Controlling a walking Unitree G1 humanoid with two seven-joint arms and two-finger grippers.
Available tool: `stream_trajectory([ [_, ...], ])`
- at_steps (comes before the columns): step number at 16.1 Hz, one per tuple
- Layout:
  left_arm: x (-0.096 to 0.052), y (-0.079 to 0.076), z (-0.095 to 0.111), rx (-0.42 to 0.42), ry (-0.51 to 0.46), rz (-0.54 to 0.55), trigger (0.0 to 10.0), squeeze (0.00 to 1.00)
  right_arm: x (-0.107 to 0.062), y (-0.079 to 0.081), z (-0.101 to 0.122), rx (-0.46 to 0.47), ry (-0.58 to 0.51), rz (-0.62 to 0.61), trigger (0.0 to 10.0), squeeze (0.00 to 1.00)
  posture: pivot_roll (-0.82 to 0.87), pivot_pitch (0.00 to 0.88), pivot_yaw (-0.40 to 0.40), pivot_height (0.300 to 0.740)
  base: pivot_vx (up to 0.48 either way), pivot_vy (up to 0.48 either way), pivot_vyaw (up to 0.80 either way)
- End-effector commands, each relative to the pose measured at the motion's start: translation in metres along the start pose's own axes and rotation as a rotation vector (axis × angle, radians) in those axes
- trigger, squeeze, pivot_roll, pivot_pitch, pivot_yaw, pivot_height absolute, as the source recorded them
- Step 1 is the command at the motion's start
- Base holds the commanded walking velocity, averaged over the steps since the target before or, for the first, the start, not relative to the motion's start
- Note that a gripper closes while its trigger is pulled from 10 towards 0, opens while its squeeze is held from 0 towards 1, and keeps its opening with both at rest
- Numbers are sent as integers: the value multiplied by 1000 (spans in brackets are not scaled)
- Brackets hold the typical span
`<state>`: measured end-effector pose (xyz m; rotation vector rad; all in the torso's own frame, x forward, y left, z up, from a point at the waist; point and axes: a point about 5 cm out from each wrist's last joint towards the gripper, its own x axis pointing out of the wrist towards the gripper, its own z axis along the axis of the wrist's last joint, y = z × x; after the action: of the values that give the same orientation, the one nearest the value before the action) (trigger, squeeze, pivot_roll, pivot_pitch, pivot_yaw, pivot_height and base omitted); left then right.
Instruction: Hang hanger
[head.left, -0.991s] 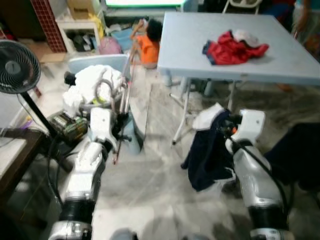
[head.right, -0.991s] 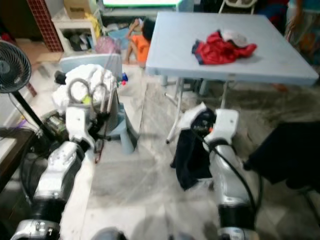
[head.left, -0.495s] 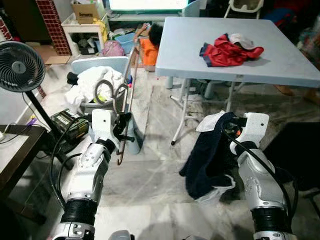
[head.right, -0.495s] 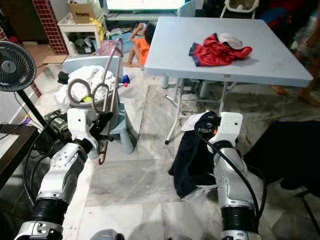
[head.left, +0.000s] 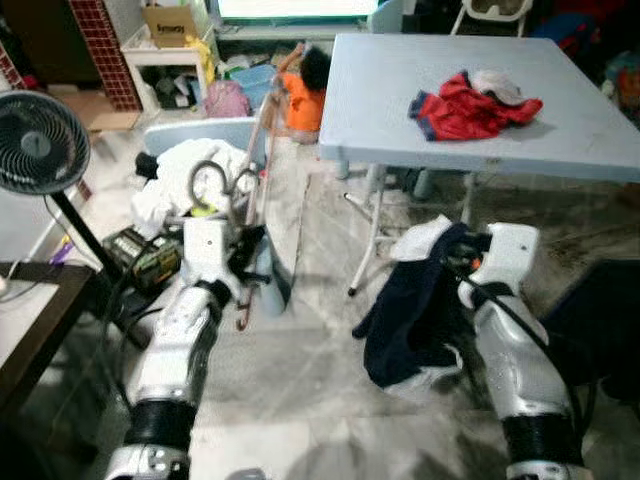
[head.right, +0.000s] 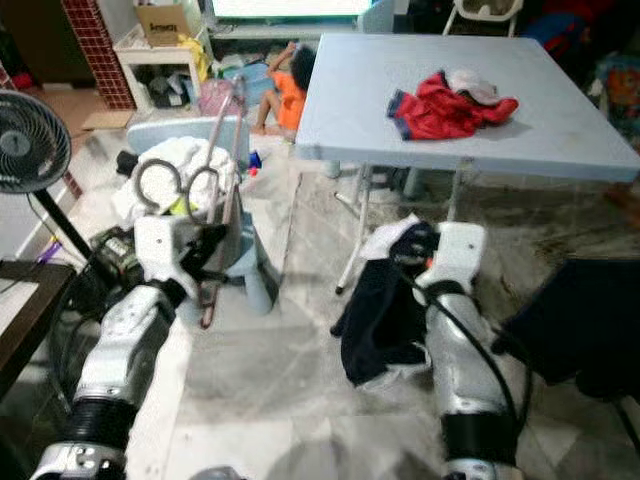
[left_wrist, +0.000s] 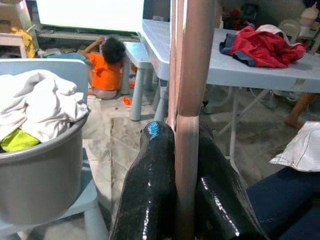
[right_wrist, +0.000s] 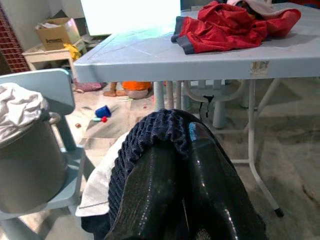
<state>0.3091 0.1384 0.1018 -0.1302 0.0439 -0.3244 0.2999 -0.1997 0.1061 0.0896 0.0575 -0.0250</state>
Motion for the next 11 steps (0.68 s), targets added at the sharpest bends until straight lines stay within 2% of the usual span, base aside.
stream_trajectory([
  [1, -1, 6, 7, 14, -28, 12, 10000, 0, 3, 8, 13, -4, -59, 27, 10000, 0, -5, 0, 5, 740, 371, 251, 0],
  [2, -1, 6, 7, 15, -28, 11, 10000, 0, 3, 8, 13, -5, -59, 26, 10000, 0, -5, 0, 5, 740, 375, 247, 0],
  [5, -1, 6, 8, 16, -33, 10, 10000, 0, 4, 8, 14, -2, -61, 26, 10000, 0, -7, 4, 5, 740, 384, 244, -800],
  [10, -1, 7, 9, 23, -36, 11, 10000, 0, 4, 9, 15, 0, -73, 22, 10000, 0, -4, 3, 6, 740, 466, 0, -800],
  [11, -1, 7, 9, 20, -36, 11, 10000, 0, 4, 8, 16, -2, -74, 21, 10000, 0, -4, 3, 6, 740, 480, 0, 0],
])
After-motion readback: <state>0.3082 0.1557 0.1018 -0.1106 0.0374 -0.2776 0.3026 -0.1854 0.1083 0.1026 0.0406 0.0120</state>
